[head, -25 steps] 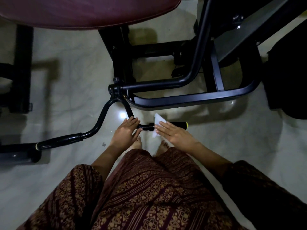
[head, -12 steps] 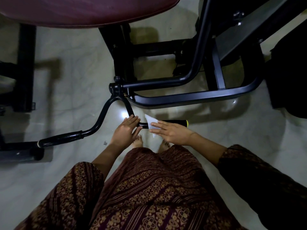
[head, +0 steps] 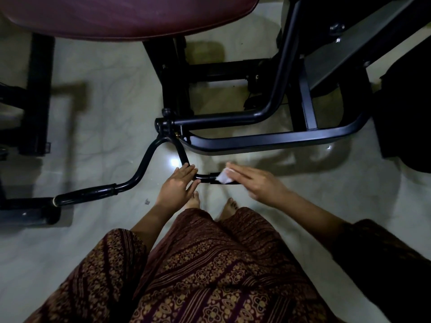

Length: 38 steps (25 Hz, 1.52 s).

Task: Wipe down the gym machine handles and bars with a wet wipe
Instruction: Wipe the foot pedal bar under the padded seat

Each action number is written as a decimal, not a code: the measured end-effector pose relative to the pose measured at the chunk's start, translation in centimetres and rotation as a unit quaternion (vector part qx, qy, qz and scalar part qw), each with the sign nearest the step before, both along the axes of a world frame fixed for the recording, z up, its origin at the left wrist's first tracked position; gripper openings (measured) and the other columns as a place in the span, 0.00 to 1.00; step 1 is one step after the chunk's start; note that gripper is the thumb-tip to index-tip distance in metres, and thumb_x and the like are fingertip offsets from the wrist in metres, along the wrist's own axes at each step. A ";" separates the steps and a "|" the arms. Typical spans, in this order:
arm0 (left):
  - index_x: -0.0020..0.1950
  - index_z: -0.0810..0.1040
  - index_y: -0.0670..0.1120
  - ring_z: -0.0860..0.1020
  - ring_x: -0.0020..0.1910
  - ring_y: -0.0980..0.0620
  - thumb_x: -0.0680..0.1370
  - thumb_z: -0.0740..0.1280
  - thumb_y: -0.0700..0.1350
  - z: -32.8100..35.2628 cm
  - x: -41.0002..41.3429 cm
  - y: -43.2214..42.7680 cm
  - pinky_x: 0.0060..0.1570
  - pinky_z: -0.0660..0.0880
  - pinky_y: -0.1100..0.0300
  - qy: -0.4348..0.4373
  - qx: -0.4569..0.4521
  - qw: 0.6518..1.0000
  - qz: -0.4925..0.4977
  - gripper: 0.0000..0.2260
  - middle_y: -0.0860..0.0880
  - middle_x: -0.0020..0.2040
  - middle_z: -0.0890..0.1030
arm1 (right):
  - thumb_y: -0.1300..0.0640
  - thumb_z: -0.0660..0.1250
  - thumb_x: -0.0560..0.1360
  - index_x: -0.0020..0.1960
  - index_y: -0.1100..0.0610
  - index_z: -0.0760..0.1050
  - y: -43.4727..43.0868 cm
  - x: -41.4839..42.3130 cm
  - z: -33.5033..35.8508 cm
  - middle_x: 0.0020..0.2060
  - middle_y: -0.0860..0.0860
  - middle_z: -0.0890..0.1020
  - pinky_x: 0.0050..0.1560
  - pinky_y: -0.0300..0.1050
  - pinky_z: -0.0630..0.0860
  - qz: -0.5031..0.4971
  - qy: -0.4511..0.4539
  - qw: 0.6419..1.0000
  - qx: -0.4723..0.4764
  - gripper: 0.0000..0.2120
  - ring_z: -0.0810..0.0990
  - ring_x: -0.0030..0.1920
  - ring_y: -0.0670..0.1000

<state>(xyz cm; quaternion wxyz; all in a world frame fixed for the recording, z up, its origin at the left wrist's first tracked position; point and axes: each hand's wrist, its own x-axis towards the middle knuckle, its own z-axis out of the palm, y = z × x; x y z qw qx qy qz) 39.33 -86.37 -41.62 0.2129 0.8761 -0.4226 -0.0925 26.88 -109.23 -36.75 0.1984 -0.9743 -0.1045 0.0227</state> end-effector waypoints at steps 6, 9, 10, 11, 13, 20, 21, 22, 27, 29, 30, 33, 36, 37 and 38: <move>0.55 0.80 0.36 0.78 0.56 0.38 0.76 0.59 0.51 0.2 0.2 -0.1 0.55 0.73 0.42 0.004 0.001 1.000 -0.003 0.21 0.39 0.54 0.81 | 0.61 0.56 0.78 0.68 0.60 0.67 4.4 3.9 -1.1 0.56 0.59 0.77 0.53 0.51 0.70 -0.045 0.163 0.985 -0.039 0.19 0.75 0.56 0.59; 0.56 0.80 0.36 0.78 0.57 0.39 0.76 0.58 0.51 0.2 0.0 -0.1 0.57 0.71 0.43 0.010 0.007 1.000 0.004 0.21 0.40 0.55 0.81 | 0.57 0.57 0.78 0.67 0.58 0.68 1.1 1.9 -1.3 0.57 0.57 0.78 0.54 0.49 0.72 -0.103 0.212 0.970 -0.059 0.18 0.75 0.56 0.56; 0.56 0.80 0.36 0.78 0.58 0.39 0.76 0.58 0.51 0.2 -0.1 -0.1 0.58 0.71 0.44 0.013 0.006 1.000 0.007 0.21 0.40 0.55 0.81 | 0.56 0.57 0.78 0.67 0.58 0.69 -0.1 1.2 -1.3 0.57 0.56 0.78 0.54 0.49 0.73 -0.119 0.224 0.964 -0.074 0.18 0.75 0.56 0.56; 0.56 0.79 0.36 0.77 0.58 0.39 0.76 0.58 0.51 0.2 -0.1 -0.1 0.58 0.71 0.44 0.017 0.006 1.000 0.010 0.21 0.40 0.56 0.81 | 0.56 0.57 0.78 0.66 0.58 0.69 -0.9 0.7 -1.2 0.57 0.56 0.78 0.54 0.49 0.73 -0.127 0.236 0.959 -0.088 0.17 0.75 0.55 0.56; 0.56 0.79 0.36 0.78 0.58 0.39 0.76 0.58 0.51 0.2 -0.2 -0.1 0.57 0.71 0.43 0.021 0.005 1.000 0.011 0.21 0.39 0.56 0.81 | 0.58 0.56 0.79 0.65 0.60 0.70 -0.6 0.6 -0.4 0.56 0.57 0.78 0.53 0.47 0.71 -0.149 0.246 0.953 -0.091 0.16 0.75 0.55 0.56; 0.55 0.80 0.36 0.78 0.57 0.40 0.76 0.58 0.51 0.5 0.0 -0.1 0.55 0.73 0.44 0.013 0.018 1.000 0.000 0.21 0.40 0.55 0.81 | 0.60 0.56 0.78 0.58 0.62 0.73 5.6 5.2 -0.1 0.52 0.59 0.78 0.49 0.50 0.71 -0.083 0.224 0.970 -0.033 0.11 0.76 0.53 0.59; 0.56 0.80 0.36 0.78 0.57 0.40 0.76 0.58 0.52 0.6 0.1 -0.2 0.56 0.73 0.44 0.015 0.019 1.000 -0.001 0.22 0.40 0.55 0.81 | 0.60 0.57 0.78 0.59 0.62 0.73 4.9 5.0 -0.3 0.53 0.58 0.78 0.49 0.50 0.72 -0.100 0.230 0.968 -0.031 0.12 0.76 0.53 0.59; 0.56 0.80 0.37 0.78 0.57 0.39 0.76 0.58 0.52 0.6 0.1 -0.2 0.56 0.73 0.43 0.017 0.019 1.000 -0.001 0.22 0.40 0.56 0.81 | 0.60 0.57 0.78 0.61 0.61 0.73 4.0 4.5 -0.5 0.54 0.58 0.78 0.49 0.50 0.72 -0.125 0.237 0.963 -0.035 0.14 0.77 0.54 0.59; 0.56 0.80 0.37 0.77 0.58 0.39 0.76 0.58 0.52 0.4 0.0 -0.2 0.57 0.71 0.44 0.023 0.018 1.000 0.004 0.22 0.40 0.56 0.81 | 0.69 0.54 0.75 0.71 0.54 0.65 0.5 -0.9 1.6 0.60 0.57 0.75 0.57 0.48 0.70 -0.270 0.252 0.929 -0.031 0.26 0.74 0.59 0.57; 0.56 0.80 0.36 0.77 0.58 0.39 0.76 0.58 0.51 0.4 0.0 -0.1 0.57 0.70 0.44 0.024 0.015 1.000 0.005 0.22 0.40 0.56 0.81 | 0.72 0.54 0.72 0.69 0.56 0.68 1.6 -1.2 2.3 0.60 0.59 0.76 0.56 0.50 0.73 -0.285 0.180 0.941 -0.021 0.28 0.75 0.60 0.59; 0.56 0.80 0.36 0.78 0.58 0.39 0.76 0.58 0.51 0.5 0.0 -0.1 0.57 0.70 0.44 0.024 0.013 1.000 0.004 0.21 0.39 0.56 0.81 | 0.71 0.53 0.71 0.67 0.60 0.70 2.4 -0.7 2.2 0.59 0.61 0.77 0.55 0.51 0.75 -0.271 0.124 0.954 -0.027 0.26 0.76 0.59 0.60; 0.55 0.80 0.36 0.78 0.57 0.39 0.76 0.58 0.51 0.4 0.1 -0.1 0.56 0.72 0.43 0.019 0.014 1.000 -0.002 0.21 0.39 0.55 0.81 | 0.71 0.48 0.70 0.71 0.66 0.63 5.4 1.4 0.5 0.70 0.63 0.65 0.70 0.51 0.61 -0.075 0.106 0.986 -0.102 0.29 0.65 0.70 0.61; 0.56 0.80 0.37 0.78 0.57 0.39 0.76 0.58 0.52 0.4 0.3 -0.1 0.56 0.72 0.44 0.024 0.022 0.999 -0.006 0.21 0.39 0.55 0.81 | 0.69 0.47 0.69 0.66 0.64 0.71 5.1 2.5 -0.7 0.66 0.60 0.72 0.68 0.51 0.63 0.049 0.102 0.988 -0.106 0.28 0.71 0.66 0.59; 0.56 0.80 0.37 0.78 0.57 0.39 0.76 0.58 0.52 0.5 0.3 -0.1 0.57 0.72 0.44 0.025 0.024 0.999 -0.006 0.21 0.39 0.56 0.81 | 0.68 0.48 0.68 0.62 0.63 0.75 4.1 2.3 -0.7 0.62 0.58 0.77 0.66 0.49 0.66 0.079 0.096 0.982 -0.143 0.27 0.75 0.62 0.58; 0.56 0.80 0.36 0.78 0.57 0.39 0.76 0.60 0.51 0.5 0.3 -0.1 0.57 0.71 0.44 0.026 0.025 0.999 -0.006 0.21 0.39 0.56 0.81 | 0.66 0.50 0.69 0.61 0.62 0.76 2.8 1.5 -0.7 0.60 0.57 0.78 0.67 0.48 0.65 0.104 0.100 0.975 -0.172 0.25 0.77 0.61 0.56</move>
